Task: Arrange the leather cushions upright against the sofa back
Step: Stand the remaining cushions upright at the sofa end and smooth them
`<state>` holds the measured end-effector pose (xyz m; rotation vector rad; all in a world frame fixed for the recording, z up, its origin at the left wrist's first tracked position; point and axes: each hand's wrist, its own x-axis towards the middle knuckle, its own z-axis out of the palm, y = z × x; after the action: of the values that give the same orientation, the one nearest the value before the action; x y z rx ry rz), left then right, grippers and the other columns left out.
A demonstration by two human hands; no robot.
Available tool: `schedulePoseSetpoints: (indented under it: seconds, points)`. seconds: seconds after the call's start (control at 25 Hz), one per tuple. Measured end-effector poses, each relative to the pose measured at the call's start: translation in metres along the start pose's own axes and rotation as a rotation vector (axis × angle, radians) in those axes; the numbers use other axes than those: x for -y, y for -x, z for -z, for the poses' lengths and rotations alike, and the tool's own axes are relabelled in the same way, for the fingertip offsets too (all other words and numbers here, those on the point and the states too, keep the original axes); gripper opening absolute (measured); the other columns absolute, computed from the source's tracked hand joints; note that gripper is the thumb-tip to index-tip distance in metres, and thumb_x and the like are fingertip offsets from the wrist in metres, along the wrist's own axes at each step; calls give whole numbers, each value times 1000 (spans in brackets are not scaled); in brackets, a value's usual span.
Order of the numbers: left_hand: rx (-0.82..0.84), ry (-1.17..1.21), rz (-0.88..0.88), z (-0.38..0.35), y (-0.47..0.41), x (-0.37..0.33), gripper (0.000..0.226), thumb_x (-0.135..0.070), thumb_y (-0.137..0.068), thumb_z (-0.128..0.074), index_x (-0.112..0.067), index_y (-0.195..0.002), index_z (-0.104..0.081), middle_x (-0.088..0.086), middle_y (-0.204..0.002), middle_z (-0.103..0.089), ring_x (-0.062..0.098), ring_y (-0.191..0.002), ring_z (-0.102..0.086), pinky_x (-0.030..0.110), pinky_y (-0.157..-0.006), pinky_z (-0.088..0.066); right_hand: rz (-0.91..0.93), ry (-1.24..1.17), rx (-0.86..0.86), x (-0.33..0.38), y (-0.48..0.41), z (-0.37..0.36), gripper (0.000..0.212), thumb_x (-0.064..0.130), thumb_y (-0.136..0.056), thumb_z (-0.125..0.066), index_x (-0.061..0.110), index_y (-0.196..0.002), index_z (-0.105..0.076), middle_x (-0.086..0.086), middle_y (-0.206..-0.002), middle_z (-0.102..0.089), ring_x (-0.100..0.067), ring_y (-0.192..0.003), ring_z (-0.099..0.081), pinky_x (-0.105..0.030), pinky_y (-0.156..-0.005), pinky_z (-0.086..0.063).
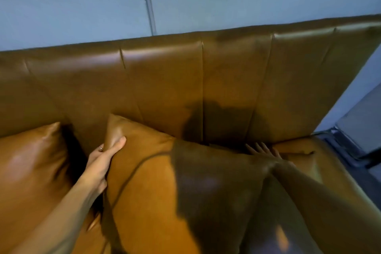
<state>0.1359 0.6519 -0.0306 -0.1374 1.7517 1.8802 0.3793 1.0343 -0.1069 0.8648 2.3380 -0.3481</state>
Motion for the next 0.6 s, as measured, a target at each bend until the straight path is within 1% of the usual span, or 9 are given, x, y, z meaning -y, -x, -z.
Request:
schedulePoseSetpoints:
  seconds: [0.04, 0.12, 0.2, 0.28, 0.32, 0.44, 0.52, 0.6]
  points:
    - [-5, 4, -3, 1, 2, 1, 57, -37, -65, -82, -13, -116, -69, 10, -113, -73, 28, -106, -68, 37, -88, -51, -12, -42, 37, 2, -10, 1, 93, 62, -88, -48, 33, -153, 12, -8, -165, 2, -30, -151, 4, -56, -118, -3]
    - [-13, 5, -23, 3, 7, 1, 53, -34, -69, -79, -11, -116, -69, 11, -112, -74, 27, -105, -68, 36, -85, -52, -43, -63, 75, 5, -19, 1, 95, 63, -87, -51, 34, -153, 11, -11, -164, -6, -34, -150, -5, -56, -116, -8]
    - [-12, 3, -53, 0, 10, 1, 54, -33, -70, -78, -9, -118, -69, 11, -111, -74, 27, -104, -69, 36, -83, -53, -45, -24, 49, 7, -20, 4, 95, 64, -83, -54, 33, -155, -1, -11, -162, -12, -36, -148, -8, -57, -115, -8]
    - [-21, 6, -70, -6, 15, 2, 55, -32, -69, -79, -8, -118, -70, 10, -109, -75, 25, -101, -70, 34, -81, -54, -24, 22, 19, 10, -17, 8, 83, 60, -84, -55, 27, -153, -21, -10, -157, -23, -35, -145, -16, -58, -115, -10]
    - [-19, 14, -81, -11, 18, 2, 53, -31, -68, -80, -8, -116, -70, 10, -107, -75, 23, -97, -71, 33, -79, -55, -12, 17, 4, 11, -11, 11, 77, 57, -86, -55, 24, -150, -28, -10, -154, -27, -35, -143, -20, -58, -115, -12]
    - [1, 14, -104, -27, 30, -1, 49, -30, -64, -83, -10, -108, -74, 9, -100, -77, 20, -88, -74, 28, -68, -57, 65, -103, -71, 11, 17, 13, 62, 47, -91, -54, 23, -145, -36, -9, -149, -36, -32, -140, -31, -54, -112, -20]
    - [11, 0, -117, -39, 36, -6, 50, -29, -62, -86, -10, -106, -75, 9, -98, -77, 22, -88, -74, 30, -72, -57, 134, -150, -158, 9, 39, 11, 53, 44, -92, -54, 26, -140, -43, -4, -144, -47, -27, -135, -42, -50, -110, -25]
    - [24, -10, -119, -54, 45, -12, 49, -28, -62, -87, -9, -106, -75, 9, -96, -78, 22, -88, -74, 33, -76, -56, 172, -156, -237, 2, 61, 13, 45, 44, -91, -55, 29, -133, -52, -1, -136, -57, -24, -128, -50, -45, -106, -29]
